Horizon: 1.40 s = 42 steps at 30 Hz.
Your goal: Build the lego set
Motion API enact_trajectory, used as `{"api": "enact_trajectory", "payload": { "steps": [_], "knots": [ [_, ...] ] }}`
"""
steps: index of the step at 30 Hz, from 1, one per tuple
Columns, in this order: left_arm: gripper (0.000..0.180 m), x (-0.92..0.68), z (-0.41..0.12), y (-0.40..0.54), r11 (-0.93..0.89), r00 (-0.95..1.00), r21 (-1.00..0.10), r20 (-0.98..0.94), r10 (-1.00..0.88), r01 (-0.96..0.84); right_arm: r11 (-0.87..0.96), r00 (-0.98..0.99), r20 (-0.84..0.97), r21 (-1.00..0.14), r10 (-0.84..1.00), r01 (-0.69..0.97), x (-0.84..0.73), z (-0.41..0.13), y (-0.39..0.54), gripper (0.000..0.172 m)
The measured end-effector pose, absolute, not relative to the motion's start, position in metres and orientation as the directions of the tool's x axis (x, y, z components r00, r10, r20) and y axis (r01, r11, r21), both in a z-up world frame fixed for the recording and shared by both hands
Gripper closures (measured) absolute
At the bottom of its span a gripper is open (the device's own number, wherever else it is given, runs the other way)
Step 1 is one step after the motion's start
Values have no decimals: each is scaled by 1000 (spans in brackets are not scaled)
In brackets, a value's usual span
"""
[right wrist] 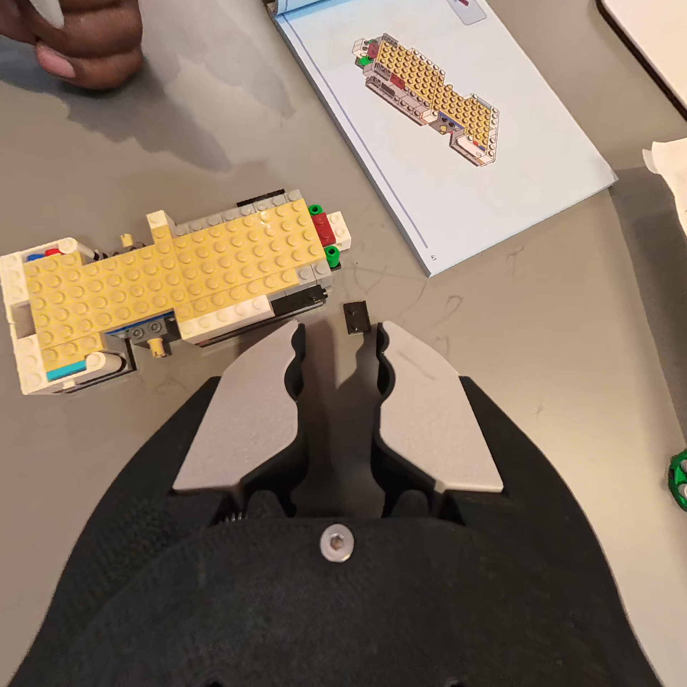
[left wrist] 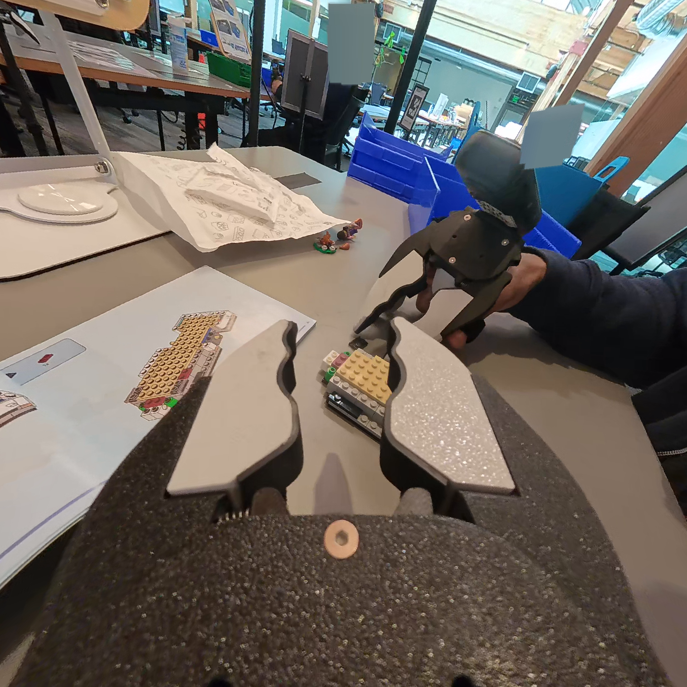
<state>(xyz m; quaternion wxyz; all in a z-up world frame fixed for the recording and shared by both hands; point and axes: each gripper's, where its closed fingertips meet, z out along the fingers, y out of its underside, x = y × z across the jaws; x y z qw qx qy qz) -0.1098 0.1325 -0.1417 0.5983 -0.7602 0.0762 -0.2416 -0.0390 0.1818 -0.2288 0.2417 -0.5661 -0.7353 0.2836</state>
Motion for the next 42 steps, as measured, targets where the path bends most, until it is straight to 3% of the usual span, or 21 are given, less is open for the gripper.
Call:
{"api": "enact_trajectory", "payload": {
  "steps": [9, 18, 26, 34, 42],
  "knots": [
    [133, -107, -146, 132, -308, 866, -937, 288, -409, 166, 224, -236, 81, -696, 968, 682, -41, -228, 185, 134],
    [133, -102, -150, 131, -341, 853, -927, 302, -426, 157, 277, -378, -4, -674, 926, 685, -29, -228, 156, 138],
    [134, -93, -159, 127, -419, 814, -896, 351, -462, 148, 302, -426, 36, -758, 904, 579, -36, -212, 160, 138],
    [133, -89, -167, 126, -463, 821, -879, 348, -453, 117, 353, -509, 39, -766, 860, 537, -30, -206, 137, 124],
    [134, -90, -167, 126, -464, 816, -877, 359, -453, 128, 371, -521, 41, -750, 852, 547, -29, -214, 132, 123]
  ]
}}
